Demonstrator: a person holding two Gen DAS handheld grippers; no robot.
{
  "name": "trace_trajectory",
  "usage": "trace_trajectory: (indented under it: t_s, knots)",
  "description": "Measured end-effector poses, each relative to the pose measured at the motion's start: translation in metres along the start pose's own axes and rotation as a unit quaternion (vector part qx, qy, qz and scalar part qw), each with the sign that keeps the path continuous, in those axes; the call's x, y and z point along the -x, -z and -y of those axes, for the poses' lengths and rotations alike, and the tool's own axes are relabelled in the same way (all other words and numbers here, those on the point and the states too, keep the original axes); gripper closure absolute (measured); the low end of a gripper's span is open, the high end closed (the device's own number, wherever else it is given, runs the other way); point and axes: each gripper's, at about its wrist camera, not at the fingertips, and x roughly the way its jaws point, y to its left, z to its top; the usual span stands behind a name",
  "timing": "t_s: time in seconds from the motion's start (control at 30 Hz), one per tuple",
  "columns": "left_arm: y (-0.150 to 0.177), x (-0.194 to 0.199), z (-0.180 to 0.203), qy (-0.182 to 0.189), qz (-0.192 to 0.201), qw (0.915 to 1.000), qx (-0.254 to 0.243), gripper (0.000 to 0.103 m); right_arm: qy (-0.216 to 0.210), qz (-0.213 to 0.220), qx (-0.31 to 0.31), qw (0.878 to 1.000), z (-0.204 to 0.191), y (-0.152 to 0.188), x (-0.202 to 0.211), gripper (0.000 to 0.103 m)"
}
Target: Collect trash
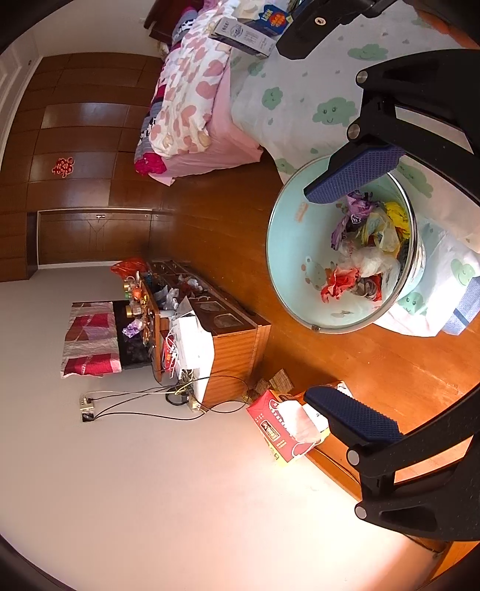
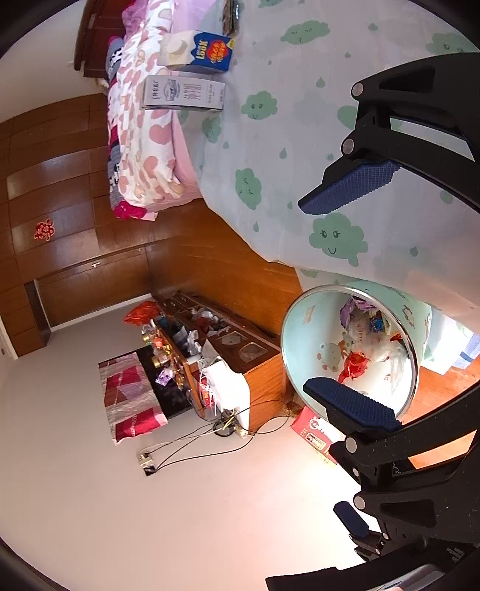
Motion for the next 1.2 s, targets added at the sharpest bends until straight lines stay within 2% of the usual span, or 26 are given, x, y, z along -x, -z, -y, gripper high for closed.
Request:
trace_trajectory:
  t_s: [0.27,0.47,1.2]
  knots:
    - [-0.008,0.034,-0.006,-0.002,0.037,0.9993,0.003,0.006,0.005,0.064,0.004,0.998,-0.002,-0.016,0.044,0.011]
    - [-0.011,0.049,-0.004,-0.003,0.055,0.9985,-0.005,0.006,0.007,0.081,0.007,0.997,-0.004,-0.024,0.063,0.011]
    - [-0.017,0.06,-0.008,-0.001,0.062,0.9981,0.003,0.006,0.008,0.088,0.01,0.996,-0.012,-0.024,0.078,0.011]
